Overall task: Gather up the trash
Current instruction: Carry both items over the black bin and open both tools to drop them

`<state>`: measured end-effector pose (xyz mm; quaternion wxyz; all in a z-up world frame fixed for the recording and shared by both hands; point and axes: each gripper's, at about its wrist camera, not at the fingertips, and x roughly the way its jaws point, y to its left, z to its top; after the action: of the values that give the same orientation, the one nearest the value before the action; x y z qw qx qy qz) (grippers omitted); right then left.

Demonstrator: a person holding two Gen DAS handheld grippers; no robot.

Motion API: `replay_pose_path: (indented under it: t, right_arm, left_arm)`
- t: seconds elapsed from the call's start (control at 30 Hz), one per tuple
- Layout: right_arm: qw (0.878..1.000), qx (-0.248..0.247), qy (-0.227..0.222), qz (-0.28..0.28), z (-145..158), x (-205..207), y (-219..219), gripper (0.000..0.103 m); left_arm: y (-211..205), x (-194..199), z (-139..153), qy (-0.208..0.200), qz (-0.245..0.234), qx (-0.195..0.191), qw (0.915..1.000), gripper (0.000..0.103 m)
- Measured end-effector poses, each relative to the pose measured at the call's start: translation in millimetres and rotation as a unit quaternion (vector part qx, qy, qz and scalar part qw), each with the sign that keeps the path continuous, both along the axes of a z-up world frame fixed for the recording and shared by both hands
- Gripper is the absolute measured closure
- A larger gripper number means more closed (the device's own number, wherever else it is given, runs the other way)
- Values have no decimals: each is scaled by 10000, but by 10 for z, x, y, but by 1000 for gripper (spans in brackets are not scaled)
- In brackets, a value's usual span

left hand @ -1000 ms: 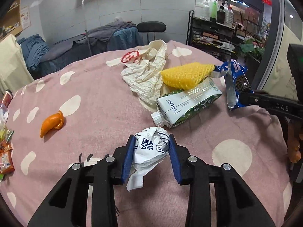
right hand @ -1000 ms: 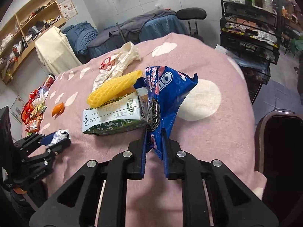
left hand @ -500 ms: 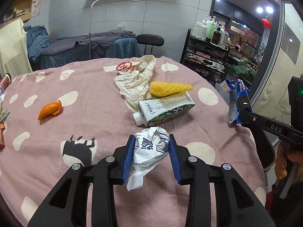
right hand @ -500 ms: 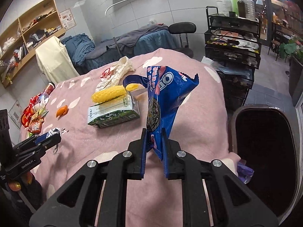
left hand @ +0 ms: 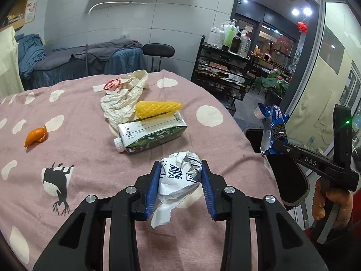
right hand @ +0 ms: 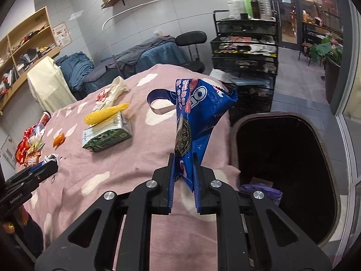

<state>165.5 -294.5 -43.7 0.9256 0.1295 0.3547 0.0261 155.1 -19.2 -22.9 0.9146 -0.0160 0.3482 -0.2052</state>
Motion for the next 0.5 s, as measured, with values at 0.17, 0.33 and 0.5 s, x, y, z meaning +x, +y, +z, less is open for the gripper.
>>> replay_pose_path:
  t: [0.17, 0.33, 0.5]
  right_arm:
    - [9993, -106, -12, -348, -13, -103, -230, 88]
    - [9974, -180, 90, -692, -88, -175, -491, 88]
    - [9945, -222, 291, -982, -224, -188, -733, 88]
  left_arm:
    - [-243, -34, 28, -26, -262, 24, 9996, 67]
    - [-488, -91, 49, -63, -543, 44, 9985, 67]
    - [-702, -117, 35, -51, -763, 64, 9970, 67]
